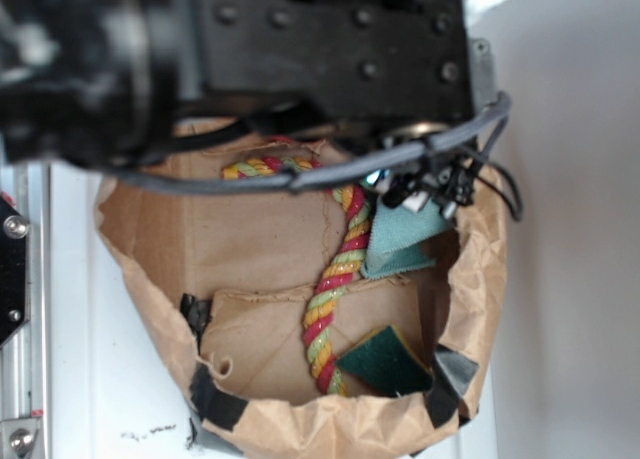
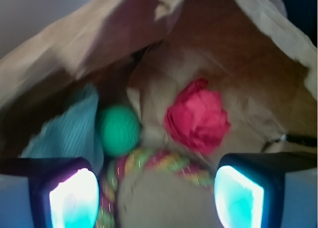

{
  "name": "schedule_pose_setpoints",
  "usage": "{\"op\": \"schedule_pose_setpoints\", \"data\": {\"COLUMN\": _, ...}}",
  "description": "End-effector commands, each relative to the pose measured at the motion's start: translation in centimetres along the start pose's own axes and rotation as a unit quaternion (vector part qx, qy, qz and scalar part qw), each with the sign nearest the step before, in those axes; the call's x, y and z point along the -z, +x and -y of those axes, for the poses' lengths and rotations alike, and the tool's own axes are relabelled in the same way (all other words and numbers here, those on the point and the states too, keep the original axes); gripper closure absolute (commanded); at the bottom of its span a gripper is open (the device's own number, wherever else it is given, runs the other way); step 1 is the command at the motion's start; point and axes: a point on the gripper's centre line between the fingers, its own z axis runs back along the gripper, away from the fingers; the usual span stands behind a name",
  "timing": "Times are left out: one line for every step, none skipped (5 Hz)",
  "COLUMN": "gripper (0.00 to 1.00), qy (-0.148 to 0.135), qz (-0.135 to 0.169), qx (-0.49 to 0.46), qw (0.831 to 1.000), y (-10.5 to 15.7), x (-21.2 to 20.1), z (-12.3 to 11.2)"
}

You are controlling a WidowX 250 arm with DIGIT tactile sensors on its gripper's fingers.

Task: Grab the red paper.

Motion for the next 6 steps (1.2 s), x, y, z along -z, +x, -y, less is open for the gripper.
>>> {"op": "schedule_pose_setpoints", "data": {"gripper": 0.00, "qy": -0.014, "qz": 0.035, "qx": -0.041, "qw": 0.998, "y": 4.2, "x": 1.3, "z": 0.0}}
{"op": "schedule_pose_setpoints", "data": {"gripper": 0.00, "qy": -0.003, "qz": 0.036, "qx": -0.031, "qw": 0.999, "y": 3.8, "x": 1.2, "z": -1.4}}
{"op": "schedule_pose_setpoints", "data": {"gripper": 0.00, "qy": -0.004, "qz": 0.039, "qx": -0.028, "qw": 0.999, "y": 4.0, "x": 0.5, "z": -3.5}}
{"op": "schedule_pose_setpoints", "data": {"gripper": 0.00, "qy": -0.008, "qz": 0.037, "qx": -0.027, "qw": 0.999, "y": 4.1, "x": -0.3, "z": -4.7}}
{"op": "schedule_pose_setpoints", "data": {"gripper": 0.00, "qy": -0.025, "qz": 0.022, "qx": -0.031, "qw": 0.999, "y": 4.1, "x": -1.8, "z": -5.7}}
{"op": "schedule_pose_setpoints", "data": {"gripper": 0.00, "qy": -0.032, "qz": 0.007, "qx": -0.042, "qw": 0.999, "y": 4.5, "x": -2.2, "z": -6.3}}
